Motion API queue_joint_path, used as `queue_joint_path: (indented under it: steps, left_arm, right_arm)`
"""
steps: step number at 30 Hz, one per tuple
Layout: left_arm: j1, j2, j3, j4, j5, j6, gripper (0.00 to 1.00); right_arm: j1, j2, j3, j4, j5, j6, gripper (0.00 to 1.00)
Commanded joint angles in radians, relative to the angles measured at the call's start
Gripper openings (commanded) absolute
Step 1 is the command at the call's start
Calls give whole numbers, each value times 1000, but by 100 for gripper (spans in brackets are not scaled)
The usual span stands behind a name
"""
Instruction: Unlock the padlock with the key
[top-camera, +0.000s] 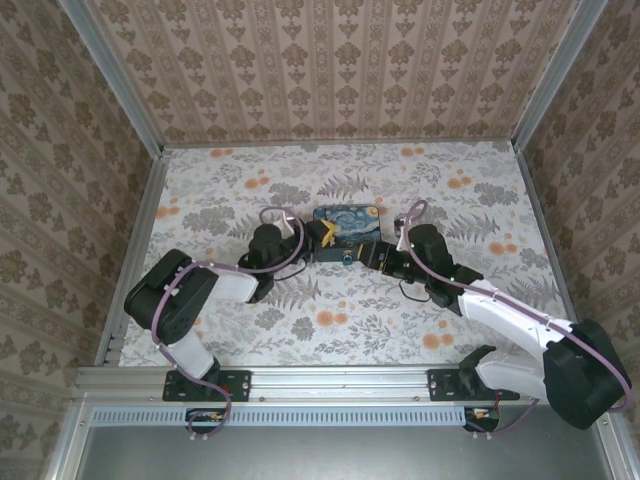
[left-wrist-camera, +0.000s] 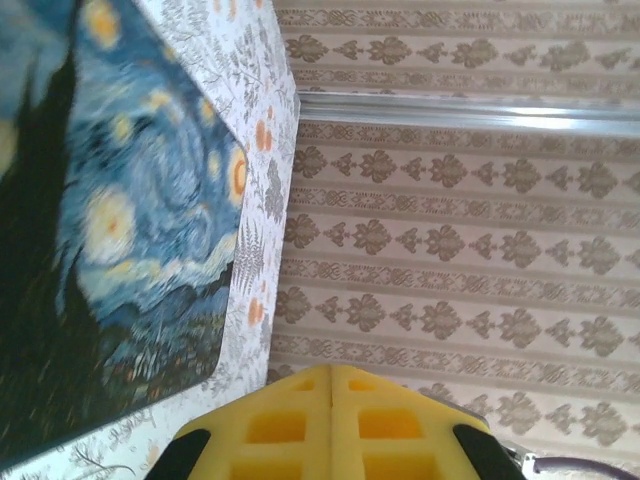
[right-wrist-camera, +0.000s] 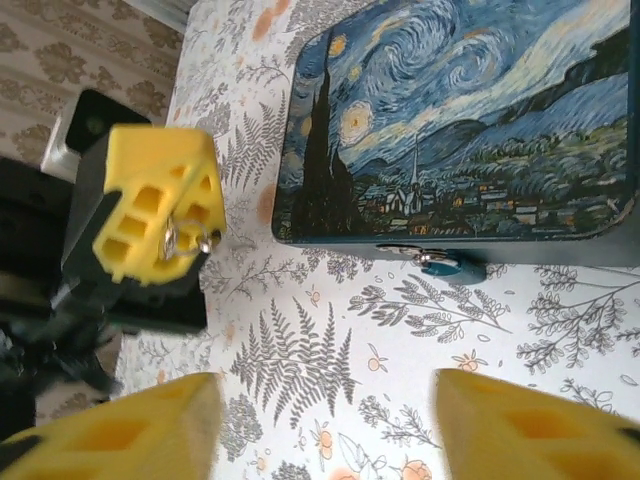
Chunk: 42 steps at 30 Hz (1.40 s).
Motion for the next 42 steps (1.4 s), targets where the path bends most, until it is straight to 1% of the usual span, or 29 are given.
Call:
queue_joint_path:
  steps: [1, 2, 3, 7, 10, 13, 15, 17, 21, 25, 30, 32, 37, 42]
  left_arm:
    - [21, -10, 71, -107, 122, 200, 0]
    - [27, -16, 89, -129, 138, 244, 0]
    - [31, -25, 103, -157, 149, 278, 0]
    - [36, -105, 168, -359, 154, 471, 0]
    - [34, -174, 214, -492, 140, 597, 0]
    - [31, -230, 248, -582, 120, 676, 0]
    - [26, -261, 260, -611, 107, 706, 0]
    - [13, -290, 262, -628, 77, 726, 0]
    - [-13, -330, 255, -609, 5, 737, 0]
    - [-42, -327, 231, -517, -63, 699, 0]
    - [-70, -303, 195, -391, -153, 626, 0]
    - [-81, -300, 183, -362, -195, 605, 0]
    - [-94, -288, 170, -297, -254, 571, 0]
    - [-99, -291, 158, -250, -280, 537, 0]
  right_arm:
    - [-6, -37, -23, 80, 27, 4, 84]
    - [-12, -40, -27, 89, 41, 7, 97]
    - [-18, -42, -27, 94, 49, 9, 99]
    - [-68, -40, -52, 227, 39, 68, 99]
    - [-101, -13, -86, 423, 7, 137, 100]
    - [-105, 35, -85, 579, -20, 171, 99]
    - [-105, 79, -77, 683, -49, 202, 94]
    - [-97, 137, -74, 831, -69, 248, 88]
    - [-62, 249, -50, 1061, -75, 316, 73]
    - [3, 352, -26, 1200, -9, 339, 65]
    - [75, 375, 5, 1204, 72, 290, 59]
    - [91, 372, 8, 1206, 105, 283, 58]
    - [109, 353, 11, 1203, 139, 283, 56]
    - [110, 364, 15, 1205, 149, 300, 54]
